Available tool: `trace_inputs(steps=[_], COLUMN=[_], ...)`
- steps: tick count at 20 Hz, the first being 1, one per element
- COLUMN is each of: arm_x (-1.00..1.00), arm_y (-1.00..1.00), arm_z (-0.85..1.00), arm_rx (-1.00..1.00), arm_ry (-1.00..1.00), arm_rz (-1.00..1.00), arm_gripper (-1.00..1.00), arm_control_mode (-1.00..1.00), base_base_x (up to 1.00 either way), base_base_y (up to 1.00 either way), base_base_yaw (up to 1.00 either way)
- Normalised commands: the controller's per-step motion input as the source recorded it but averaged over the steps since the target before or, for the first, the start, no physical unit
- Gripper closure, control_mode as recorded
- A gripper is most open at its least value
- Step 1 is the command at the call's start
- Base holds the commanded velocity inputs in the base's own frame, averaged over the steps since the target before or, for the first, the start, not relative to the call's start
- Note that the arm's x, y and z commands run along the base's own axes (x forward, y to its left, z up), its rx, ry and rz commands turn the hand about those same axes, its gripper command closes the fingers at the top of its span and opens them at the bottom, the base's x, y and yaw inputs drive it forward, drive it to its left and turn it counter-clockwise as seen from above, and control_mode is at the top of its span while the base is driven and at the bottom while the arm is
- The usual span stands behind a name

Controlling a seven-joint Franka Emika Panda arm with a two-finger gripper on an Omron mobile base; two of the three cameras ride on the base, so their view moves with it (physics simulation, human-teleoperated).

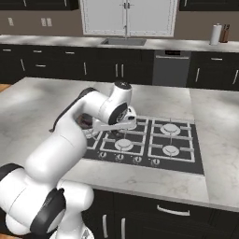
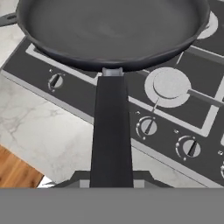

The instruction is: Place both pans onto different burners. Then place the lime and the chicken drumstick on different pans.

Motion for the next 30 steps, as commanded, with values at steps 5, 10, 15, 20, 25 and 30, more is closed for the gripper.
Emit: trace_inputs(steps=[5, 10, 15, 20, 25, 30], arm_x=[0.31, 0.27, 0.31, 0.32, 0.23, 0.16], arm_y=[-0.62, -0.40, -0.28, -0.16, -0.23, -0.27], arm_z=[-0.28, -0.31, -0.40, -0.46, -0.39, -0.27], arm_rx=[0.00, 0.00, 0.00, 0.00, 0.00, 0.00], arm_ry=[0.00, 0.00, 0.00, 0.00, 0.00, 0.00], arm_rz=[0.06, 0.12, 0.14, 0.12, 0.07, 0.03], arm_gripper=[1.00, 1.00, 1.00, 1.00, 1.00, 1.00], arm_control_mode=[-1.00, -1.00, -1.00, -1.00, -1.00, -1.00], base_base_x=[0.00, 0.00, 0.00, 0.00, 0.00, 0.00], base_base_y=[0.00, 0.00, 0.00, 0.00, 0.00, 0.00], base_base_yaw=[0.00, 0.00, 0.00, 0.00, 0.00, 0.00])
